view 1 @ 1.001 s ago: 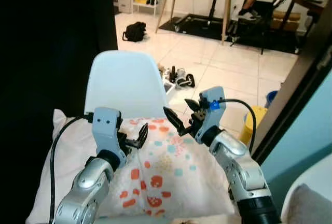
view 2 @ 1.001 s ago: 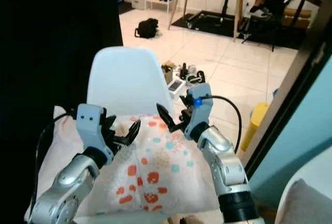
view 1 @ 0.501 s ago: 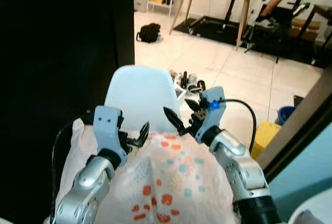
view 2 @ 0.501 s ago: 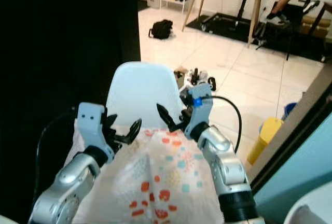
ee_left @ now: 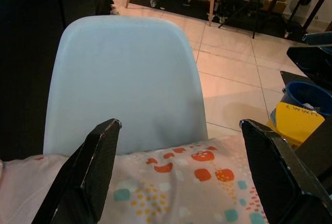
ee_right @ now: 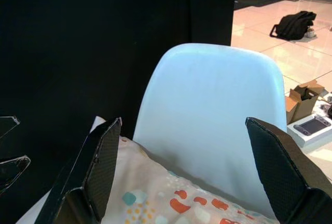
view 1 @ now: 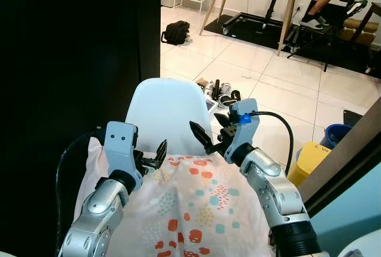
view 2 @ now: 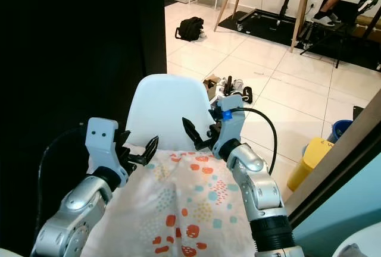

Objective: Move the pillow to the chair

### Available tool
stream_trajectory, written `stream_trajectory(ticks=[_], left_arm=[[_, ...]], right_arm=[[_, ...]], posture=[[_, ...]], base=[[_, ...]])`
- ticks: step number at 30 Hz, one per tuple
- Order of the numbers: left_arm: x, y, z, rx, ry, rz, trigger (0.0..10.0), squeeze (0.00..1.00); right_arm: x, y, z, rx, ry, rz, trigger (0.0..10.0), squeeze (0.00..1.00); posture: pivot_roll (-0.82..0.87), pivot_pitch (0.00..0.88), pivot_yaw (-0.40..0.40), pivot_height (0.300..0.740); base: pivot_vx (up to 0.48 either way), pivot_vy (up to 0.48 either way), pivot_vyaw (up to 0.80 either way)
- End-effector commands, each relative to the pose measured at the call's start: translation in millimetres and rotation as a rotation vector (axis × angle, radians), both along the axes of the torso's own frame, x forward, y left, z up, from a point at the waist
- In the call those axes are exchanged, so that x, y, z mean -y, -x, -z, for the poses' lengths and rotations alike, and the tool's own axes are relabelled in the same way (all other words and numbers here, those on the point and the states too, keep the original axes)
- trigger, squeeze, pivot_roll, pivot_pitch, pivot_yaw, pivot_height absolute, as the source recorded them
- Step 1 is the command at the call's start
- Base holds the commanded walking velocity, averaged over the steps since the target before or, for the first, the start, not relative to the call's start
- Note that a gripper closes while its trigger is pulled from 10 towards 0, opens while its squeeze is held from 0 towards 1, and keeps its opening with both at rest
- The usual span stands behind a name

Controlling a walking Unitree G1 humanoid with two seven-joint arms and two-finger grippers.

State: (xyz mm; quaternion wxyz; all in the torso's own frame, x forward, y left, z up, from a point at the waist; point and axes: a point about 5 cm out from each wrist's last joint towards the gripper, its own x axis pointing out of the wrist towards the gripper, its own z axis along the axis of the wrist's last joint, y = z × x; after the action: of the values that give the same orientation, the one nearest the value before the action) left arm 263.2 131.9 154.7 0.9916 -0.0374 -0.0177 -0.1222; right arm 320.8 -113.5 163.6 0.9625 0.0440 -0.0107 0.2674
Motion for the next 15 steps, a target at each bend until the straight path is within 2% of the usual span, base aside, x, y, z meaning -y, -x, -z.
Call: stream_trajectory(ticks=[1, 15], left_arm=[[0.2, 0.3, 4.7, -0.020, -0.029, 0.005, 10.0, 0.00], [0.5, 0.3, 5.5, -0.019, -0.037, 0.005, 10.0, 0.00]], right_arm=[[2.3, -1.1, 2.6, -0.017, 0.010, 0.014, 10.0, 0.00], [2.9, -2.4, 2.7, -0.019, 0.016, 0.016, 10.0, 0.00]], posture=[[-0.02, 0.000, -0.082, 0.740], [-0.02, 0.000, -0.085, 0.740]], base=[[-0.416, 0.000, 0.00], [-0.463, 0.000, 0.00]])
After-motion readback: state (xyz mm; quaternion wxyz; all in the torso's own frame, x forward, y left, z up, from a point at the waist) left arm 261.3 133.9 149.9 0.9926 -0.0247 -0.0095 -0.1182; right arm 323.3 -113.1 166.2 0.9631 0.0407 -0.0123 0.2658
